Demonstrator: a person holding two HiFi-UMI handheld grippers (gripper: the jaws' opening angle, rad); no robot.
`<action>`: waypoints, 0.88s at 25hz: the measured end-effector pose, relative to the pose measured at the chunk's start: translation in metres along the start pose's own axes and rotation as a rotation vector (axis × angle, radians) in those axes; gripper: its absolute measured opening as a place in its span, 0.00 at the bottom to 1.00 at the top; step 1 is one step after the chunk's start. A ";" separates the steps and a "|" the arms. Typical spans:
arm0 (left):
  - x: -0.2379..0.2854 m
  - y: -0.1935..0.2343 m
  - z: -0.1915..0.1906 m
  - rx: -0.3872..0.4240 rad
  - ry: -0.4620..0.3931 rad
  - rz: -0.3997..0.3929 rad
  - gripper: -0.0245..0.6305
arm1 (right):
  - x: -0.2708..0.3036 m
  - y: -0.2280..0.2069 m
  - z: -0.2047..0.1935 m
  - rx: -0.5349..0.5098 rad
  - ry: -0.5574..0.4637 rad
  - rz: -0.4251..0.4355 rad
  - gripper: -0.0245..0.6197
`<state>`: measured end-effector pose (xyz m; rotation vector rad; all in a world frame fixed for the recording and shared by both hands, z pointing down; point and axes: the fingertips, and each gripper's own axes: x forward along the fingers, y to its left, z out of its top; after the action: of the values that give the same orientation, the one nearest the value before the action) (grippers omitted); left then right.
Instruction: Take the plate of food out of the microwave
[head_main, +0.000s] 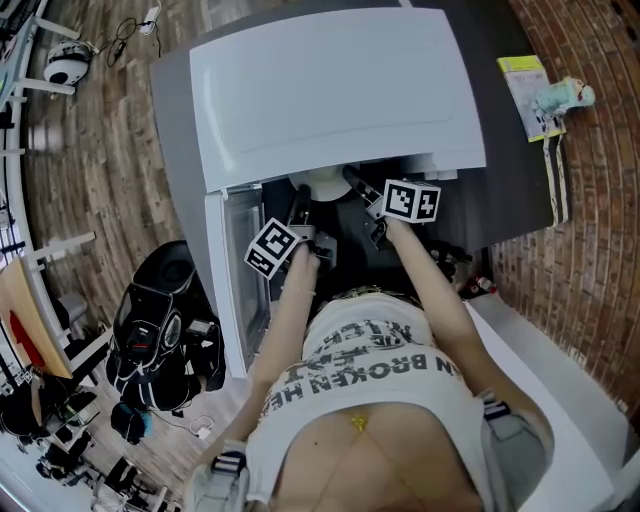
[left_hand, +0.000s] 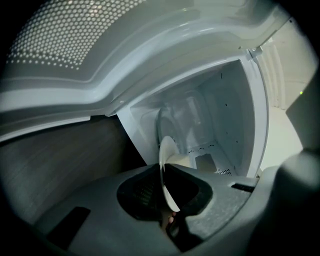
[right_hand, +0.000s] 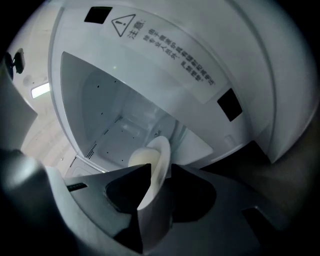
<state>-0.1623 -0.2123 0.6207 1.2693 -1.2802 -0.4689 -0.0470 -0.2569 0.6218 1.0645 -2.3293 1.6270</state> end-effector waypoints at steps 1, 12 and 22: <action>0.000 0.000 -0.001 0.001 0.001 0.000 0.09 | 0.000 -0.001 0.000 -0.008 0.003 -0.009 0.22; -0.003 -0.001 -0.003 0.039 0.011 -0.001 0.09 | -0.001 -0.003 -0.004 -0.037 0.006 -0.040 0.16; -0.008 -0.012 -0.004 0.074 0.006 -0.027 0.09 | -0.011 0.006 0.001 -0.048 -0.016 -0.028 0.15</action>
<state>-0.1567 -0.2073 0.6079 1.3501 -1.2866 -0.4398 -0.0420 -0.2516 0.6122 1.0999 -2.3398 1.5502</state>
